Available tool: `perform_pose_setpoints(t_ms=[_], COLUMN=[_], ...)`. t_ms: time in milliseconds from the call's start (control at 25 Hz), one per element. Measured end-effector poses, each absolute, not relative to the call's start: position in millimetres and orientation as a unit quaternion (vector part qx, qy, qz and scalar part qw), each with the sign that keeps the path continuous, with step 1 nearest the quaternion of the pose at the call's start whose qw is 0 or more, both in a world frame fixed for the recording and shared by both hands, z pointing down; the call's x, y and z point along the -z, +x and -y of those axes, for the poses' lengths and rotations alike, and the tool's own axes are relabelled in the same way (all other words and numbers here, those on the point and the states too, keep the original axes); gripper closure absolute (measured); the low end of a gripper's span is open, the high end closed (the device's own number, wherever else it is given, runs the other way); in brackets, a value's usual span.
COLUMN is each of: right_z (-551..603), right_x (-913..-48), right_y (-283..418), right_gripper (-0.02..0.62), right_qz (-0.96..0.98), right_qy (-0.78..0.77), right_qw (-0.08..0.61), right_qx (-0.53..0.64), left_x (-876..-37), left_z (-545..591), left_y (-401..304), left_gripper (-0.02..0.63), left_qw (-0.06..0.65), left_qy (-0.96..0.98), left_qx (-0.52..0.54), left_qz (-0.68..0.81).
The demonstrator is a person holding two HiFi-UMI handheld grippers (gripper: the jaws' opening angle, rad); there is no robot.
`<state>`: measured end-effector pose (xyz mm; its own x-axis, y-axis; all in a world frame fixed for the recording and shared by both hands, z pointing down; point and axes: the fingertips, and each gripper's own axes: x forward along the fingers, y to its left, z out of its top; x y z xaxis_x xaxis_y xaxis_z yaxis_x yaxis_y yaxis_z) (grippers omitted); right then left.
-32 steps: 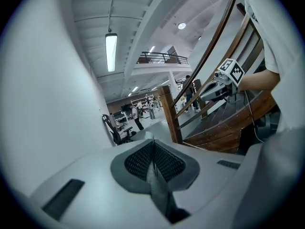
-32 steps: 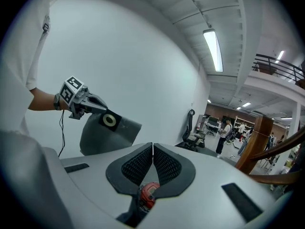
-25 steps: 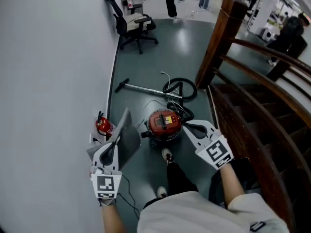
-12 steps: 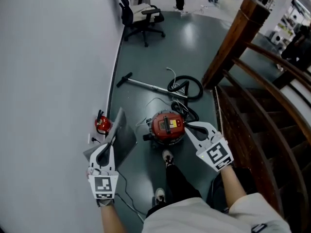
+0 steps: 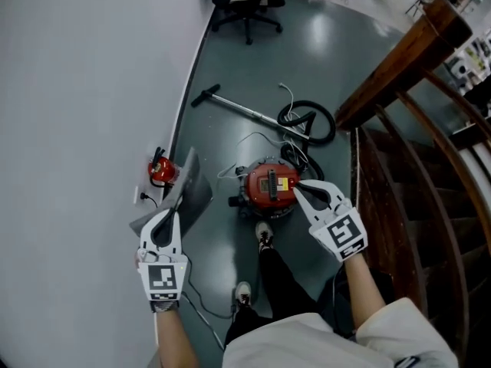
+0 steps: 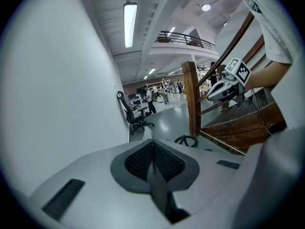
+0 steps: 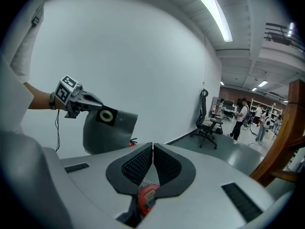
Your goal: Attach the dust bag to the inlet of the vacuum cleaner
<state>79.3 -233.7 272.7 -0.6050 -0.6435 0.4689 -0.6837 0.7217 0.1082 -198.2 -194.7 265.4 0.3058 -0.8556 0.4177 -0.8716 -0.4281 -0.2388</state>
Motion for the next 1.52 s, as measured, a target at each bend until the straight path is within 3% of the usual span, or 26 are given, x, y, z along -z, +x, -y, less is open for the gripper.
perform_pose_setpoints(t_ms=[640, 1520], right_z=[261, 282], right_x=[-397, -570], right_y=[86, 97], right_gripper=[0.566, 0.565], right_qz=[0.888, 0.847], right_qy=[0.336, 0.361], right_qw=[0.296, 0.314], right_qx=[-0.106, -0.23], left_x=[-377, -536], left_z=[219, 228], left_y=[-188, -198], left_gripper=[0.595, 0.598], left_qw=[0.093, 0.151], left_qy=[0.79, 0.764], left_qx=[-0.237, -0.26], left_qz=[0.558, 0.571])
